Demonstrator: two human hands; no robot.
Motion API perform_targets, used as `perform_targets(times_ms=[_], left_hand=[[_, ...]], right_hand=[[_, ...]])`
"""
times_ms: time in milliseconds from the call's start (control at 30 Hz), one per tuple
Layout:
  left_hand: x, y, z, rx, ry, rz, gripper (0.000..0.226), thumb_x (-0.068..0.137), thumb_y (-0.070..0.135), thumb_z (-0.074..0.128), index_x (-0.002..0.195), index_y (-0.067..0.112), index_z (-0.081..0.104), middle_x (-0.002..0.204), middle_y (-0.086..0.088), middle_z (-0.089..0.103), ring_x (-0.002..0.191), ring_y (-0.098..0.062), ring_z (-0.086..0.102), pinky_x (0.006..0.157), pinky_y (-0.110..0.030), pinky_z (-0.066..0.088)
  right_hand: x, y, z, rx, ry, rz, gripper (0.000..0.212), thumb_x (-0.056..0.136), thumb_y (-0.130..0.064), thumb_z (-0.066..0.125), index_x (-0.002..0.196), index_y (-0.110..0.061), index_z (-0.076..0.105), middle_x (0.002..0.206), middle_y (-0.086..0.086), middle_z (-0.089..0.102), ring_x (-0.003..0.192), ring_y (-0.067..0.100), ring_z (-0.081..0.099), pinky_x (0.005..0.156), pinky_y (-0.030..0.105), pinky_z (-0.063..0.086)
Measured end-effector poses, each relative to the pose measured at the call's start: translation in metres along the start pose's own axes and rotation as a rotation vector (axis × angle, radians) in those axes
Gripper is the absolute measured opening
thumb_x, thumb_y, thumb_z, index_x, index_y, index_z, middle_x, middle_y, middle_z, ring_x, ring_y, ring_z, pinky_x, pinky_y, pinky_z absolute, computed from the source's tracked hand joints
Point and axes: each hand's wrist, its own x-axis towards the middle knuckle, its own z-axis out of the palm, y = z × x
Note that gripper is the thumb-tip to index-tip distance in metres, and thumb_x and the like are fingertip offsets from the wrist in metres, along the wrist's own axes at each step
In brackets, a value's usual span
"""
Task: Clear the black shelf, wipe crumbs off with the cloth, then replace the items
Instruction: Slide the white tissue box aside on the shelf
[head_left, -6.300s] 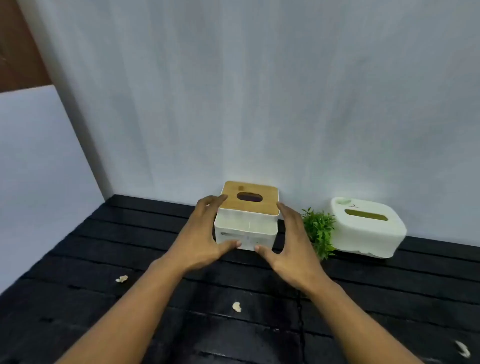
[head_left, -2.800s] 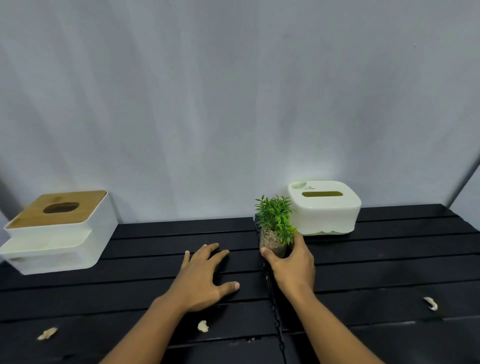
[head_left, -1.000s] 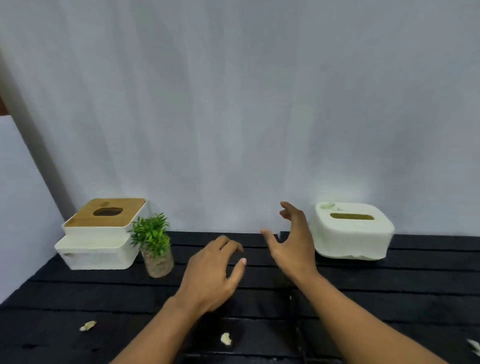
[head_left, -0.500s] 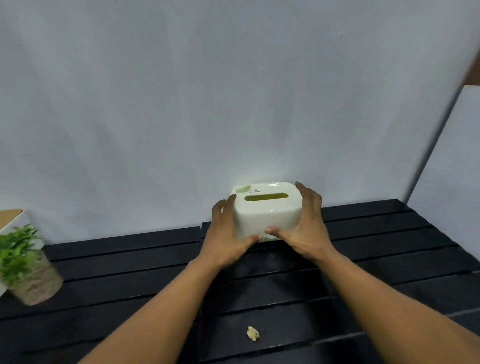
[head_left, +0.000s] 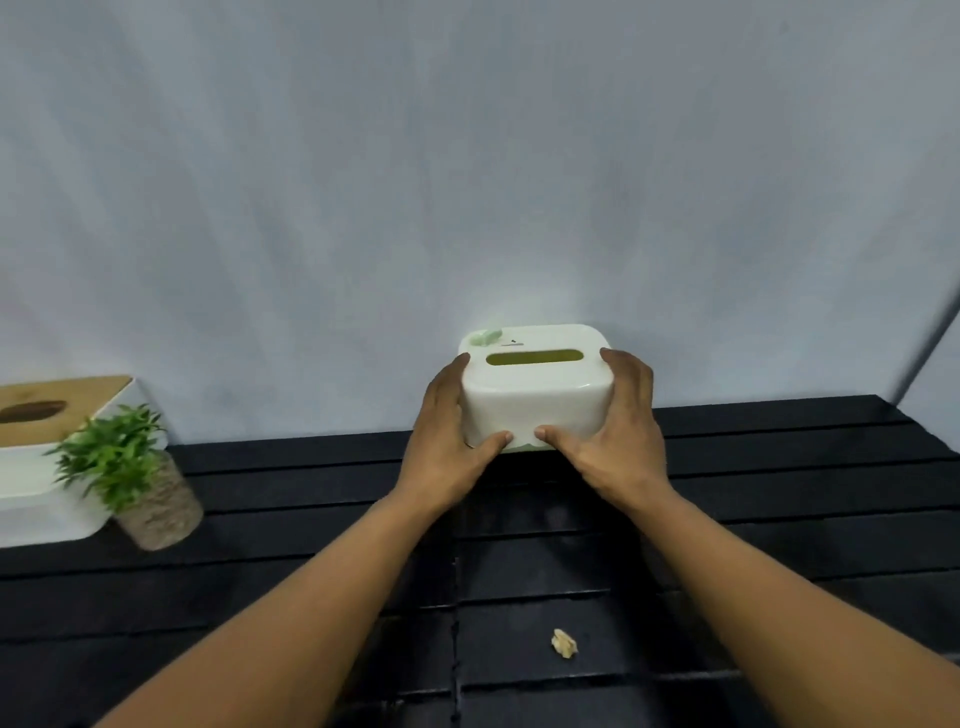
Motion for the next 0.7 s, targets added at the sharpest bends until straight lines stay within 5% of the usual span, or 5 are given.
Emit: perform_targets(times_ms=[267,467,600,700], left_hand=[[-0.032,-0.054,-0.125,0.024,0.063,-0.080,0.094,0.073,0.021,0.080,0.143,0.042,0.023,0.140,0.021,0.037,0.127,-0.006,0.043,0.098,-0.029,0.047],[-0.049,-0.093,-0.166,0.044,0.026,-0.136,0.088,0.075,0.012,0.074,0.140,0.041,0.022,0.139,0.017,0.042,0.128,-0.003,0.042,0.107,-0.040,0.040],[-0.055,-0.115,-0.168,0.068,0.066,-0.184,0.095,0.076,0.014,0.074,0.146,0.031,0.012,0.146,0.012,0.032,0.132,-0.007,0.035,0.112,-0.039,0.032],[-0.056,-0.126,-0.170,0.062,0.079,-0.193,0.098,0.073,0.023,0.074,0.148,0.033,0.011,0.151,0.005,0.030,0.137,-0.012,0.032,0.113,-0.044,0.031]], right_hand=[[-0.026,-0.093,0.084,0.162,-0.109,-0.051,0.096,0.059,-0.039,0.084,0.135,-0.029,0.026,0.137,-0.015,0.027,0.106,-0.001,0.037,0.087,0.028,0.047],[-0.048,-0.121,0.142,0.170,-0.200,-0.076,0.096,0.061,-0.036,0.083,0.137,-0.026,0.025,0.140,-0.011,0.026,0.122,0.011,0.041,0.096,0.032,0.046],[-0.055,-0.123,0.162,0.159,-0.217,-0.072,0.099,0.062,-0.030,0.084,0.140,-0.021,0.025,0.143,-0.006,0.026,0.126,0.013,0.038,0.094,0.023,0.037],[-0.056,-0.122,0.169,0.143,-0.211,-0.076,0.099,0.062,-0.029,0.083,0.141,-0.023,0.024,0.144,-0.007,0.025,0.127,0.014,0.037,0.096,0.032,0.043]])
